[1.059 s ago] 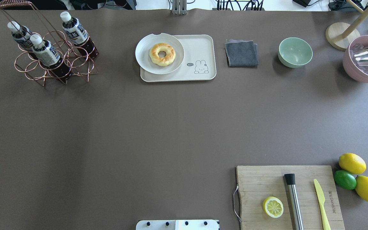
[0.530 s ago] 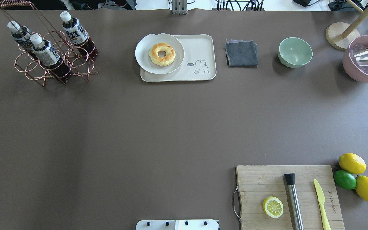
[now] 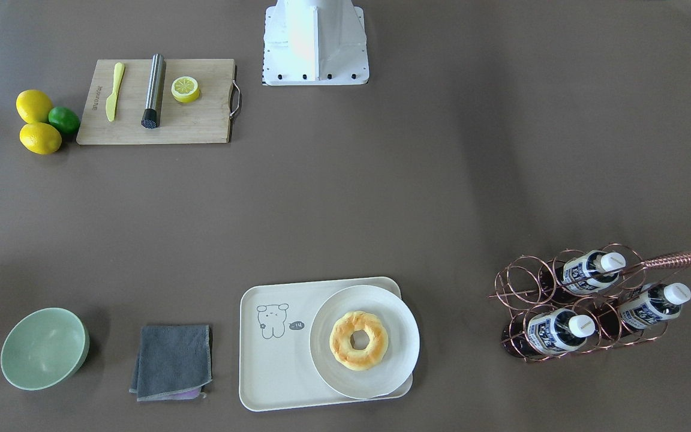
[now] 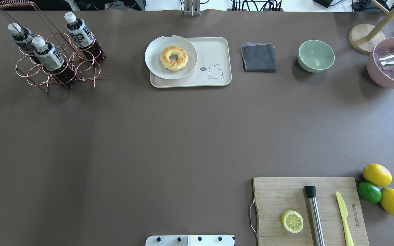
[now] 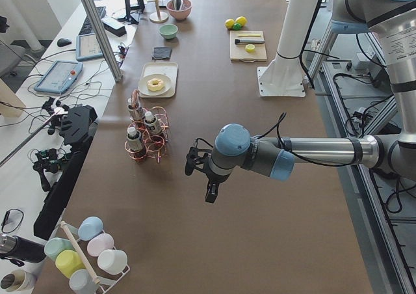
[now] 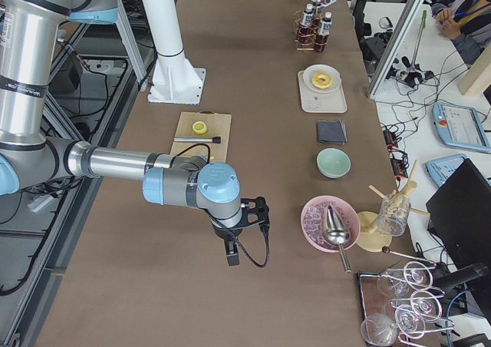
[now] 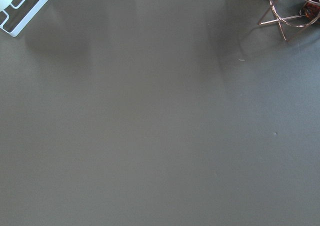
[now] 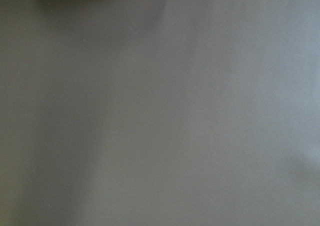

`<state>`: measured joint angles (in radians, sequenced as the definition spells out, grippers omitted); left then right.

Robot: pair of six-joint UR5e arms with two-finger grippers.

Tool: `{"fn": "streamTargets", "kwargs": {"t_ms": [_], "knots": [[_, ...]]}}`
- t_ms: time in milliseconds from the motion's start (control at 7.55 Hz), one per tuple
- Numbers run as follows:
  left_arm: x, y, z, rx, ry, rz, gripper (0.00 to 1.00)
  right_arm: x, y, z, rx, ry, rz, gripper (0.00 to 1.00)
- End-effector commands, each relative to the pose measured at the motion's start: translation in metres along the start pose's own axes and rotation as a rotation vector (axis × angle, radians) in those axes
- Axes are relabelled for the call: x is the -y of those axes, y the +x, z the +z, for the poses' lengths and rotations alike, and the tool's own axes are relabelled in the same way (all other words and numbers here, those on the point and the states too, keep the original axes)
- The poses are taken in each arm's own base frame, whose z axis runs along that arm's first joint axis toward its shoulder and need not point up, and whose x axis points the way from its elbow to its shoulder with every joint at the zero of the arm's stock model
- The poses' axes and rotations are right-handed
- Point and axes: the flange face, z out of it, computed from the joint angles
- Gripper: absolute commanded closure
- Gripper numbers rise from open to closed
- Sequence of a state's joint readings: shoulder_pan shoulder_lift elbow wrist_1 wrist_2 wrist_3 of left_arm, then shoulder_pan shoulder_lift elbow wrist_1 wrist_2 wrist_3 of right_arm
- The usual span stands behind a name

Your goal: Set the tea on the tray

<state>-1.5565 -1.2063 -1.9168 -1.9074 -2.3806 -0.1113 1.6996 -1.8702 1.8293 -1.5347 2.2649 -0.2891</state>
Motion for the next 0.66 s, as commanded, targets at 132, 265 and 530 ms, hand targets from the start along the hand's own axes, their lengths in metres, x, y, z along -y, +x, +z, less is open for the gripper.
{"fn": "streamTargets", "kwargs": {"t_ms": [132, 265, 530], "knots": [[-0.0002, 0.0007, 0.0002, -0.003, -0.001, 0.0, 0.03, -0.0007, 0.0002, 0.0006, 0.001, -0.001, 0.008, 0.0], [0.0019, 0.0025, -0.0013, -0.004, 0.004, 0.002, 0.03, -0.0005, -0.0001, 0.001, 0.001, -0.002, 0.002, 0.0], [0.0073, 0.0047, -0.0029, -0.005, 0.011, 0.005, 0.03, -0.0026, -0.0004, 0.0007, 0.003, -0.001, 0.003, 0.0]]}}
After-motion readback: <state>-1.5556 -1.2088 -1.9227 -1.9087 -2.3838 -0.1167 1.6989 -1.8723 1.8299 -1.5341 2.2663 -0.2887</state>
